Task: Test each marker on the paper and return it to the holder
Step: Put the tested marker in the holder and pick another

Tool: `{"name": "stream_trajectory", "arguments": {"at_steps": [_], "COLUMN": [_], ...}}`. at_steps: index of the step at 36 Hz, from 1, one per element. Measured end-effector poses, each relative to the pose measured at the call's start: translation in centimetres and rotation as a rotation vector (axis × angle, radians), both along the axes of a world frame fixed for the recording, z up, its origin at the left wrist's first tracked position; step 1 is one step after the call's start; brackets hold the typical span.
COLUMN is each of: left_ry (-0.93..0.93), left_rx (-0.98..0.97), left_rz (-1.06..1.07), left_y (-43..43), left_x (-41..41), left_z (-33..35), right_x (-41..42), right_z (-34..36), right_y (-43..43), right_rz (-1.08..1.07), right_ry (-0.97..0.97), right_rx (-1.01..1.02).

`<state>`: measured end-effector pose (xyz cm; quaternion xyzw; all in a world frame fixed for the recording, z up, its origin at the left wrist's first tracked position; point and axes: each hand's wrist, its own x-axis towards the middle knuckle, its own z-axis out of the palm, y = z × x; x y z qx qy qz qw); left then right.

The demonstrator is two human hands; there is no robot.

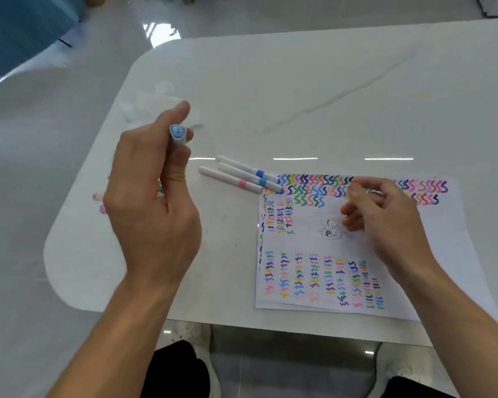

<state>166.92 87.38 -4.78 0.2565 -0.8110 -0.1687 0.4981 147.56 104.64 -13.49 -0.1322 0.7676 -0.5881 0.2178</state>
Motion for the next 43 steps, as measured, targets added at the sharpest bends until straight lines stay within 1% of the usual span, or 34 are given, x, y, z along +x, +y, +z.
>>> {"name": "stream_trajectory", "arguments": {"at_steps": [2, 5, 8, 13, 18, 26, 38, 43], "left_ry": [-0.016, -0.052, -0.112, -0.234, -0.315, -0.377, -0.414, -0.465], "left_rx": [-0.05, -0.067, -0.029, 0.087, 0.07, 0.148, 0.152, 0.199], "left_rz": [0.037, 0.071, 0.084, 0.137, 0.209, 0.293, 0.419, 0.43], "left_y": [-0.3, -0.6, -1.0, -1.4, -1.7, -1.7, -1.8, -1.8], "left_x": [0.5, 1.0, 1.4, 1.7, 1.9, 2.1, 2.3, 2.4], "left_z": [0.1, -0.1, -0.5, -1.1, -1.4, -1.8, -1.9, -2.3], "right_x": [0.0, 0.0, 0.1, 0.0, -0.1, -0.1, 0.1, 0.2], "right_z": [0.0, 0.0, 0.0, -0.1, -0.2, -0.2, -0.1, -0.1], "right_y": [0.0, 0.0, 0.0, 0.0, -0.1, -0.2, -0.2, -0.3], "right_rz": [-0.001, -0.004, -0.004, 0.004, 0.01, 0.011, 0.009, 0.011], "right_ry": [0.017, 0.026, 0.027, 0.034, 0.04, 0.031, 0.03, 0.035], "right_rx": [0.012, 0.022, 0.027, 0.029, 0.039, 0.036, 0.04, 0.039]}}
